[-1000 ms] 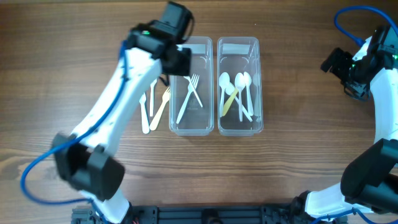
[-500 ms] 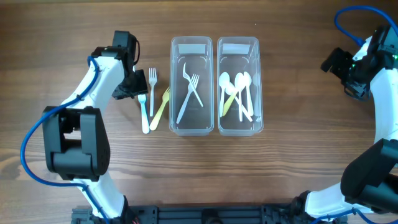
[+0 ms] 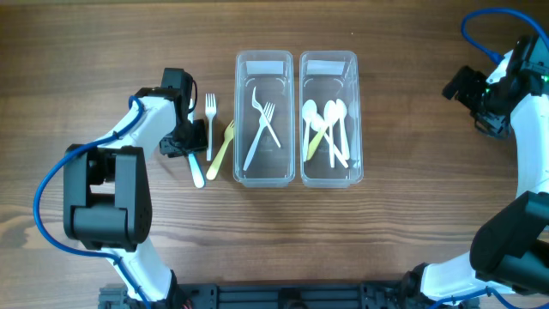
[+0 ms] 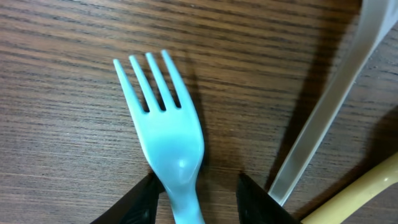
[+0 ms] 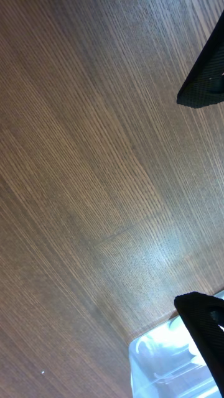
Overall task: Pack container
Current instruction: 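Grasp the blue fork with the left gripper and lift, then carry the blue fork into the left container and release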
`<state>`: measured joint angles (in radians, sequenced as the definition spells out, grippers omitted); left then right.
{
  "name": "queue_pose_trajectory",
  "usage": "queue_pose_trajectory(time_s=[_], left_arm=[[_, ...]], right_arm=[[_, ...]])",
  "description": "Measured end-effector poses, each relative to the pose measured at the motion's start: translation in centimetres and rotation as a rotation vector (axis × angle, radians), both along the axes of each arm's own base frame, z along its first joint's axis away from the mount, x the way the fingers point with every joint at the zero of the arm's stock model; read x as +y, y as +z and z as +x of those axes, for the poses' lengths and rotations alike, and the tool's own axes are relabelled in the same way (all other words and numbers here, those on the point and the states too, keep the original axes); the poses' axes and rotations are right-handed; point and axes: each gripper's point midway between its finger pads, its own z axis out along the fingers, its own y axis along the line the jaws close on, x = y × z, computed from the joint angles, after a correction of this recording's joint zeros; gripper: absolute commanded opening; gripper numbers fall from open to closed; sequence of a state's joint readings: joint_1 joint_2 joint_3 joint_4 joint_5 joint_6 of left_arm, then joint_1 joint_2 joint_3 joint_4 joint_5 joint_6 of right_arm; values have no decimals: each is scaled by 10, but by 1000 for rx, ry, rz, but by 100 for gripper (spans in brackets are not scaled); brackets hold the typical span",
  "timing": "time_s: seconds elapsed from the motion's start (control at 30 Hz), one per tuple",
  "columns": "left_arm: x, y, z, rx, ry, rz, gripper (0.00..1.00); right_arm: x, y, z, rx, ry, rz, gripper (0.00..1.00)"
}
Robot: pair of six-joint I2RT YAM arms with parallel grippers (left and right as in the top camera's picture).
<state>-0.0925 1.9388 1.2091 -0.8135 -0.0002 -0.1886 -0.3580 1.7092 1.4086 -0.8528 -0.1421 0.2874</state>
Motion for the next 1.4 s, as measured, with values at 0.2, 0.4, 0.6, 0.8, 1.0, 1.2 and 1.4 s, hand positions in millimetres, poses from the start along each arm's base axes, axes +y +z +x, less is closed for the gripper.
queue_pose_trajectory(time_s=[0.2,0.4,0.6,0.8,1.0,1.2,1.4], left_arm=[[-2,0,0,-2,-2,-7,15],[-5,0,-6,23,11,-20,4],[-7,42,-9,60,12,-24,5],[-59,215,57,-430,-104,-100,8],[-143,230,41,-489,-303,-156,4],[-170,135,47,-287,-357,-98,15],[-170,104,56,-252,-343,-71,51]], right_arm=[[0,0,0,0,0,0,95],[0,0,0,0,0,0,95],[0,0,0,0,0,0,95],[0,0,0,0,0,0,95],[0,0,0,0,0,0,95],[0,0,0,0,0,0,95],[0,0,0,0,0,0,95]])
